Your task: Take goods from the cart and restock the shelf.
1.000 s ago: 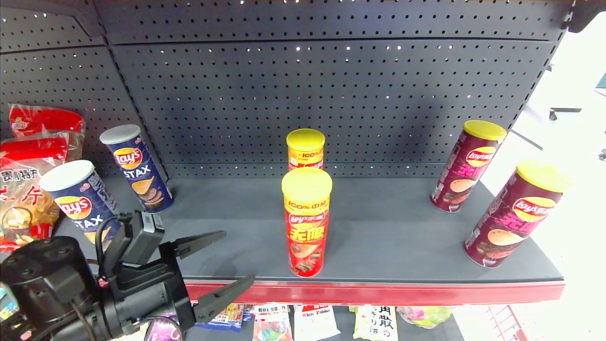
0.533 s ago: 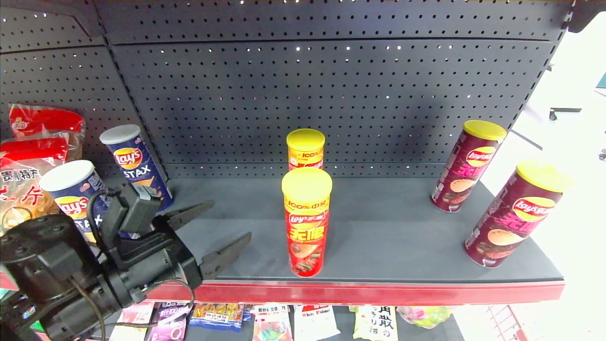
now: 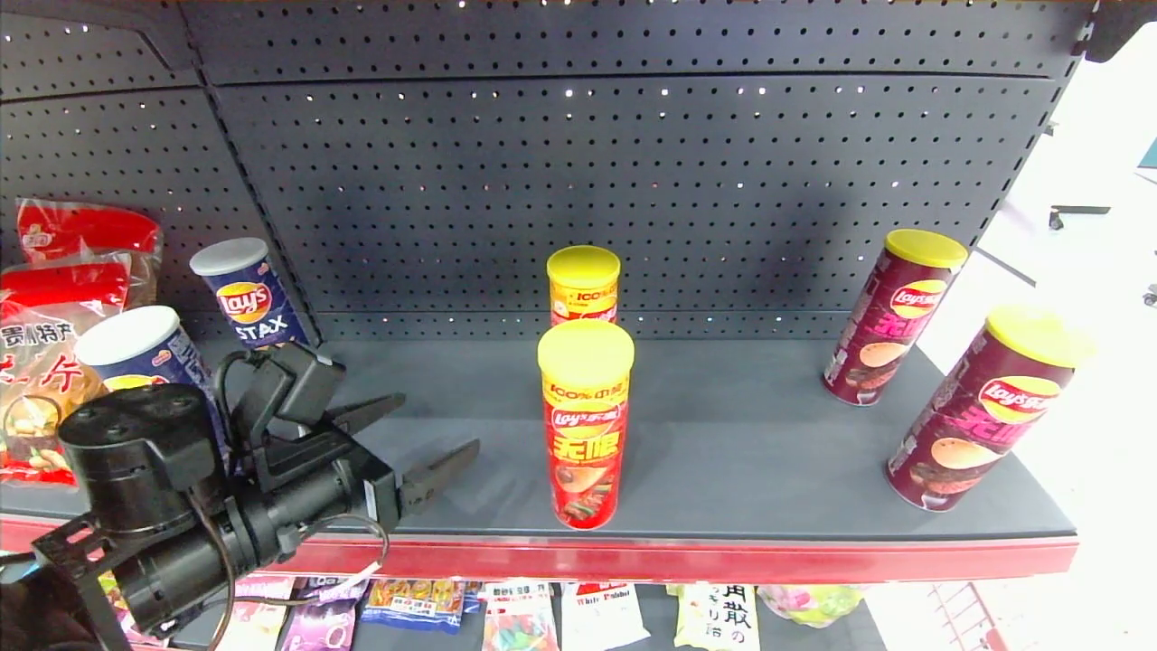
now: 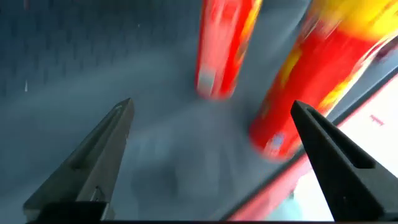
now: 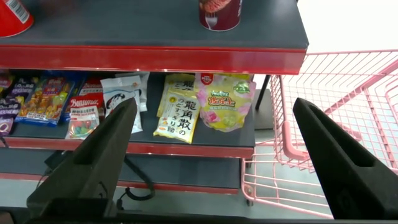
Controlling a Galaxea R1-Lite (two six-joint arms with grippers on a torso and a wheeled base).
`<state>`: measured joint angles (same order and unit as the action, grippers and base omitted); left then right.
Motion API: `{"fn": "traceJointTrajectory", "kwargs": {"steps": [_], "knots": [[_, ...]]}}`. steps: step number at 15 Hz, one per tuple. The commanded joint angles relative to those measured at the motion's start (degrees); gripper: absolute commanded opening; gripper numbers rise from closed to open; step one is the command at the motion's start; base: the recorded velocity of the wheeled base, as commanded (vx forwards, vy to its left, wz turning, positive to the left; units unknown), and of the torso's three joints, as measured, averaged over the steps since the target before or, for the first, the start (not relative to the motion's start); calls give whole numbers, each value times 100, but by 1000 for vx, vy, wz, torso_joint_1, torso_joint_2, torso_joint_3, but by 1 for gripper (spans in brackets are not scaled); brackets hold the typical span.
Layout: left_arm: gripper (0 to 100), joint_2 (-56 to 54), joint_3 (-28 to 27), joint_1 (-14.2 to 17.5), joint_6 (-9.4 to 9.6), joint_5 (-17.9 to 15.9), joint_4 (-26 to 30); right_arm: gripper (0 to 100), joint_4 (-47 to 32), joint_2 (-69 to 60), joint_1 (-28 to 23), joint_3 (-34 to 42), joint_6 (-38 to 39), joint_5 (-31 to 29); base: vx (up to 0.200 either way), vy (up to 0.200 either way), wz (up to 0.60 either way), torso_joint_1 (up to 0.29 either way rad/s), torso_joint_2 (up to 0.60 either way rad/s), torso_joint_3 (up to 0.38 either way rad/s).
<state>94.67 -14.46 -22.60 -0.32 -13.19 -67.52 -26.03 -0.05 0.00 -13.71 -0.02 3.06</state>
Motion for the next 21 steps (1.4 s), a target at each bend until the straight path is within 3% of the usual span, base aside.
{"fn": "traceJointTrajectory", "kwargs": {"steps": [1, 3, 4, 5, 7, 8, 10, 11, 13, 14, 15, 16, 18, 19, 21], "knots": [[100, -792, -189, -7, 5, 352, 1171, 100, 1, 5, 0, 0, -77, 116, 0, 0, 0, 0, 0, 0], [100, -1434, -584, -7, 14, 757, 2736, 100, 10, 5, 0, 9, -217, 248, 0, 0, 0, 0, 0, 0], [100, -1830, -795, -7, 23, 800, 3632, 100, 1, 5, 0, 9, -226, 239, 0, 0, 0, 0, 0, 0], [100, -2278, -918, -43, 146, 800, 4529, 100, 1, 5, 0, 9, -226, 221, 0, 0, 0, 0, 0, 0], [100, -3095, -971, -60, 744, 827, 6234, 100, 1, 5, 0, 9, -252, 213, 0, 0, 0, 0, 0, 0], [100, -3341, -989, -60, 840, 941, 6814, 100, 1, 5, 0, 0, -314, 221, 0, 0, 0, 0, 0, 0], [100, -3570, -998, -60, 858, 1152, 7289, 100, 10, 5, 0, 9, -305, 221, 0, 0, 0, 0, 0, 0], [100, -3754, -998, -69, 911, 1521, 7605, 100, 10, 5, 0, 9, -279, 221, 0, 0, 0, 0, 0, 0], [100, -4176, -998, -60, 1042, 1925, 8141, 100, 10, 5, 0, 9, -270, 248, 0, 0, 0, 0, 0, 0], [100, -4176, -998, -60, 1042, 1925, 8141, 100, 10, 5, 0, 9, -270, 248, 0, 0, 0, 0, 0, 0], [100, -4598, -1006, 19, 998, 2189, 8414, 100, 10, 5, 0, 9, -261, 248, 0, 0, 0, 0, 0, 0], [100, -4827, -989, 142, 981, 2216, 8475, 100, 10, 5, 0, 9, -270, 248, 0, 0, 0, 0, 0, 0], [100, -5626, -927, 696, 955, 2216, 8827, 100, 10, 5, 0, 9, -261, 239, 0, 0, 0, 0, 0, 0], [100, -6259, -910, 1021, 919, 2207, 9292, 100, 10, 5, 0, 18, -261, 239, 0, 0, 0, 0, 0, 0], [100, -7446, -945, 1135, 726, 2172, 10242, 100, 27, 5, 0, 18, -340, 230, 0, 0, 0, 0, 0, 0]]}}
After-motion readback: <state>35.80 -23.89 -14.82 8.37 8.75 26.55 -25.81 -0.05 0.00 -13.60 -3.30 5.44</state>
